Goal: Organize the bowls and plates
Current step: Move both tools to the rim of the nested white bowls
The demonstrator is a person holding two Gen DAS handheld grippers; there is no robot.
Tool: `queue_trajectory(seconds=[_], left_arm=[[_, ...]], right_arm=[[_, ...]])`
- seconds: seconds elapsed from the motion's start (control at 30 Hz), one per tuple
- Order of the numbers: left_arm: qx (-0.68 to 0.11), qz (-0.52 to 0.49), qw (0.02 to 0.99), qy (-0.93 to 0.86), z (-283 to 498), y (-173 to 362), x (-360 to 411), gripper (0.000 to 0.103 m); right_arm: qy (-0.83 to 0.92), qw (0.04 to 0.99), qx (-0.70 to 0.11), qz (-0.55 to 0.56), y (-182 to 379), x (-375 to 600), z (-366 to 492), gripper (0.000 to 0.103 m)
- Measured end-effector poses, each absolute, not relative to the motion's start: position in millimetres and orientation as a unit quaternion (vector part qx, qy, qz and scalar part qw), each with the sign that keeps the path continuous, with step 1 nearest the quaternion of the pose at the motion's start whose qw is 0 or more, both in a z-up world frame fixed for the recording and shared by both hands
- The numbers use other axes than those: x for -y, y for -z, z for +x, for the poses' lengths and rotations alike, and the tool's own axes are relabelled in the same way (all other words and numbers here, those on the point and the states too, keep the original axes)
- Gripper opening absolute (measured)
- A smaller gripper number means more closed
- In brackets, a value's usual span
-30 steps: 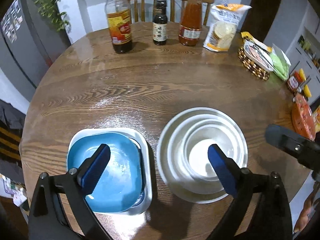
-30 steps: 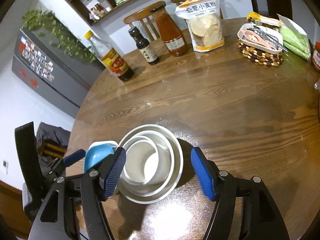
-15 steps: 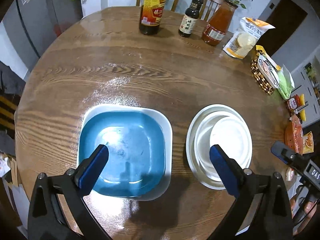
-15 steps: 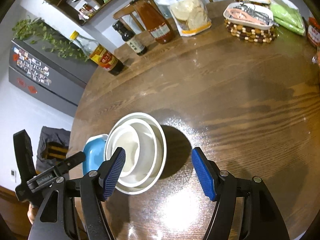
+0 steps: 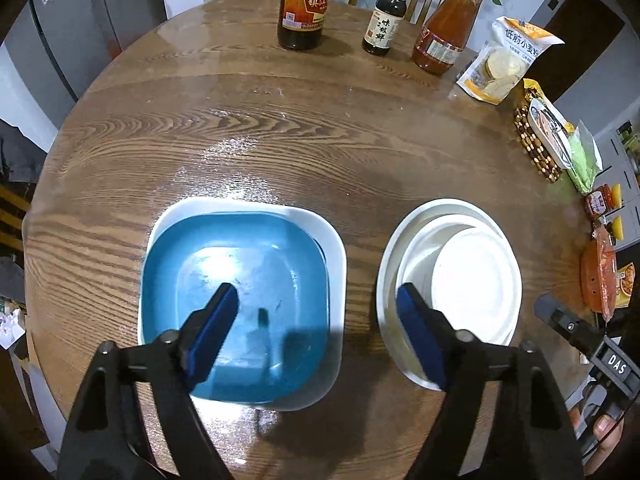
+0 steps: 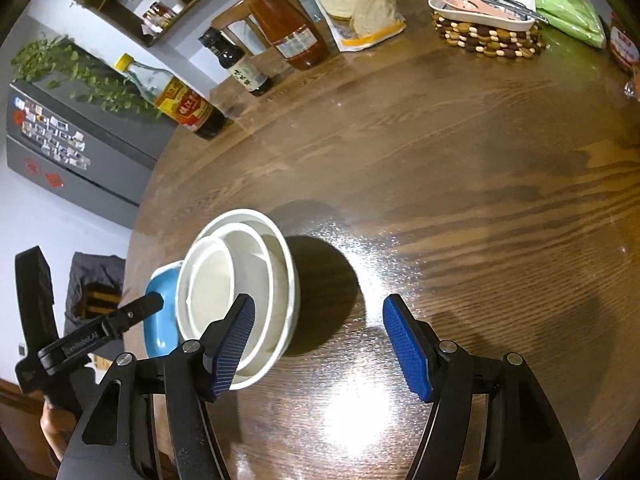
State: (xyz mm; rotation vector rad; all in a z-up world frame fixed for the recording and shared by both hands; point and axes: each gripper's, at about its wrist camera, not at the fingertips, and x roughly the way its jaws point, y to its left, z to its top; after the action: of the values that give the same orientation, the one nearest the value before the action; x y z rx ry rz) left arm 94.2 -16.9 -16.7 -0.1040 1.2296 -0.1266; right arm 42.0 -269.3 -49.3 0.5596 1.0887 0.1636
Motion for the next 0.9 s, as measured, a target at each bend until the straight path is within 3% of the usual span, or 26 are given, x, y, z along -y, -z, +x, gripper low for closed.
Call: queue_trajectory(seconds=[0.1, 0.27, 0.47, 0.6, 0.7, 0.9], left_arm=[[-0.577, -0.046, 0.813, 0.062, 96.3, 18.3, 20.8, 0.072], [-0.585, -0.048, 0.807, 0.06, 102.2, 23.8, 24.9, 0.061], [-0.591, -0.042, 0.803, 0.063, 106.6, 27.7, 28.6, 0.059], [-0.591, -0.034, 0.803, 0.065, 107.3, 28.8, 31.6, 0.059], [-0.592, -0.023, 0.803, 0.066, 106.6, 31.3, 34.6, 0.058], [-0.589, 0.002, 0.805, 0.068, 104.6, 36.9, 45.8, 0.049]], right_arm=[[-0.081, 0.812, -0.514, 0.263, 51.7, 267.9, 43.9, 0.055], [-0.079, 0.815, -0.514, 0.255, 51.6, 265.5, 46.7, 0.049], [-0.079, 0.816, -0.515, 0.252, 53.7, 263.7, 49.8, 0.048], [-0.081, 0.813, -0.518, 0.252, 55.6, 262.3, 51.1, 0.038], [-0.084, 0.812, -0.523, 0.244, 58.1, 258.6, 52.5, 0.038], [-0.087, 0.813, -0.528, 0.23, 59.8, 250.2, 55.4, 0.032]])
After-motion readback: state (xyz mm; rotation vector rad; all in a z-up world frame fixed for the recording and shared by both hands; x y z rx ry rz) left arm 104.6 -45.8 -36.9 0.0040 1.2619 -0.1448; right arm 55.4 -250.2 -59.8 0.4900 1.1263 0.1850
